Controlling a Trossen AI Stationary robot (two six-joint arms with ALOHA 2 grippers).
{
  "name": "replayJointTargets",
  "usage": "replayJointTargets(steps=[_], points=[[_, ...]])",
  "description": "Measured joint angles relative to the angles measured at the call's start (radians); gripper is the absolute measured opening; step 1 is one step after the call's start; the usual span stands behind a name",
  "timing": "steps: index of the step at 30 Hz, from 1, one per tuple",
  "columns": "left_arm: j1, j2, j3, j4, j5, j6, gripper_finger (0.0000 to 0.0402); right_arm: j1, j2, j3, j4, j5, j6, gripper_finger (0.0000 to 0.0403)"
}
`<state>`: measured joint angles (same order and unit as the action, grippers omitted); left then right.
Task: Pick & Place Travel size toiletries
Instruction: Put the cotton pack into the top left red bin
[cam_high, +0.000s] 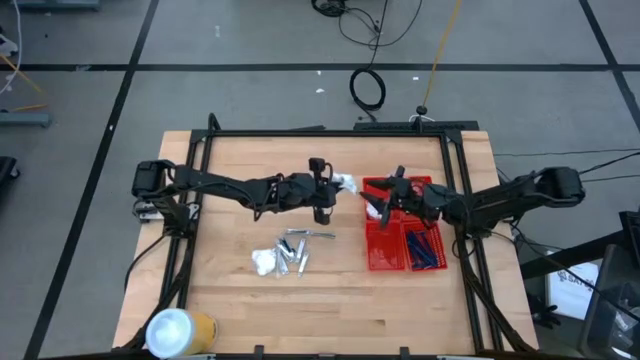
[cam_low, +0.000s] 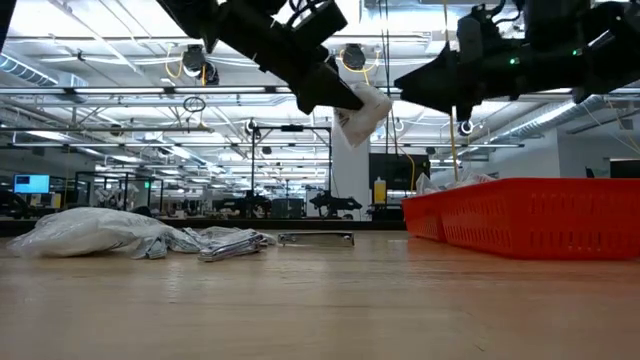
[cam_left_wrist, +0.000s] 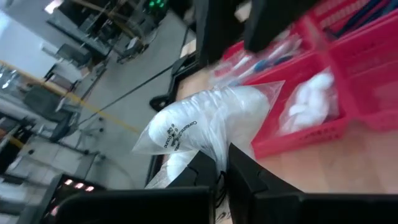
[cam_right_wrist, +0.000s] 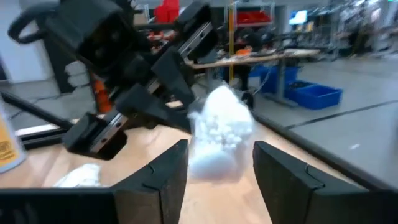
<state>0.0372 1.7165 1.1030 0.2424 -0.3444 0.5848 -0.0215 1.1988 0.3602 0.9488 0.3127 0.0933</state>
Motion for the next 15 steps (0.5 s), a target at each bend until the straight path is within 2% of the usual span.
replayJointTargets(steps=[4, 9, 12, 15], points=[[0.0, -0.001, 0.0, 0.022, 0.071, -0.008, 0.0005, -0.032, 0.059, 0.032, 0.005, -0.056, 0.031, 0.0185], [-0.007, 0.0, 0.0, 0.029, 0.075, -0.016, 0.0004, -0.045, 0.107, 0.06, 0.01, -0.06, 0.025, 0.0188], [-0.009, 0.0, 0.0, 0.026, 0.074, -0.02, 0.0005, -0.051, 0.11, 0.062, 0.012, -0.062, 0.024, 0.0173], [-0.01, 0.0, 0.0, 0.024, 0.075, -0.037, 0.0014, -0.055, 0.11, 0.062, 0.012, -0.062, 0.023, 0.014]])
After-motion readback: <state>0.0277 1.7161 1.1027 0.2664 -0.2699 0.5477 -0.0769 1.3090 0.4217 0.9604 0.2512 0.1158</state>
